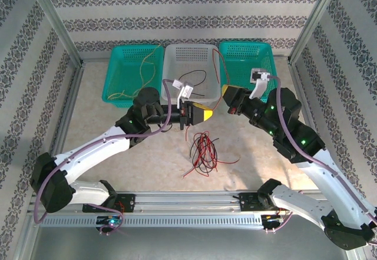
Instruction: Untangle the cables
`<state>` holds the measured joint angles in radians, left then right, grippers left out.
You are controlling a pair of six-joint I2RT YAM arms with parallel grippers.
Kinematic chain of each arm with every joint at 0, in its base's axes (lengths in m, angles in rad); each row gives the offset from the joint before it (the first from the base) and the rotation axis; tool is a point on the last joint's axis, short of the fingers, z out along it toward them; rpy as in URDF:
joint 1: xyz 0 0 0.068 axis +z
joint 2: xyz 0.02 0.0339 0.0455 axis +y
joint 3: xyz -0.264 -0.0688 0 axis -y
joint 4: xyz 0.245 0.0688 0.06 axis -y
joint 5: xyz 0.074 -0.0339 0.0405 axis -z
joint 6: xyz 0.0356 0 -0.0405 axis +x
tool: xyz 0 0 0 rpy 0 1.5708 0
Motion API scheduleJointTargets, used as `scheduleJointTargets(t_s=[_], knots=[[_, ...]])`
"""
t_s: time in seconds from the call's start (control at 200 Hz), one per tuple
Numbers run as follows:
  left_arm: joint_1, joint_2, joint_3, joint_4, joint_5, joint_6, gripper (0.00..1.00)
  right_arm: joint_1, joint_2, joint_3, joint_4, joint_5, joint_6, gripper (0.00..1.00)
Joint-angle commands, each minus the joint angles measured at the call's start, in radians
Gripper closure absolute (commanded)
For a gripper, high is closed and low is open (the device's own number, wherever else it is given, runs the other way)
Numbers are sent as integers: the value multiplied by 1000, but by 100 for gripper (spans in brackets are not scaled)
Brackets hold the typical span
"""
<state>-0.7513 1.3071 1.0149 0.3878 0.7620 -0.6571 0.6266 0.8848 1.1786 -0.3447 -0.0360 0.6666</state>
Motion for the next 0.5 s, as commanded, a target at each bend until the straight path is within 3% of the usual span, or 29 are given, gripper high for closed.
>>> scheduleJointTargets(t_s=[0.0,0.175,0.285,0.4,0.495], knots=[[-36,12,-53,124,-51,-43,100,-25,8,-14,167,2,83,100],[-67,26,-151,372,-209,-127,100,-40,35,-20,207,5,128,100],[-78,33,-163,401,-293,-126,100,-52,36,-32,225,11,149,100],[-80,13,-167,291,-430,-103,100,-68,31,-30,208,9,141,100],[-80,-6,-179,252,-459,-79,83,-94,21,-24,182,0,133,100]])
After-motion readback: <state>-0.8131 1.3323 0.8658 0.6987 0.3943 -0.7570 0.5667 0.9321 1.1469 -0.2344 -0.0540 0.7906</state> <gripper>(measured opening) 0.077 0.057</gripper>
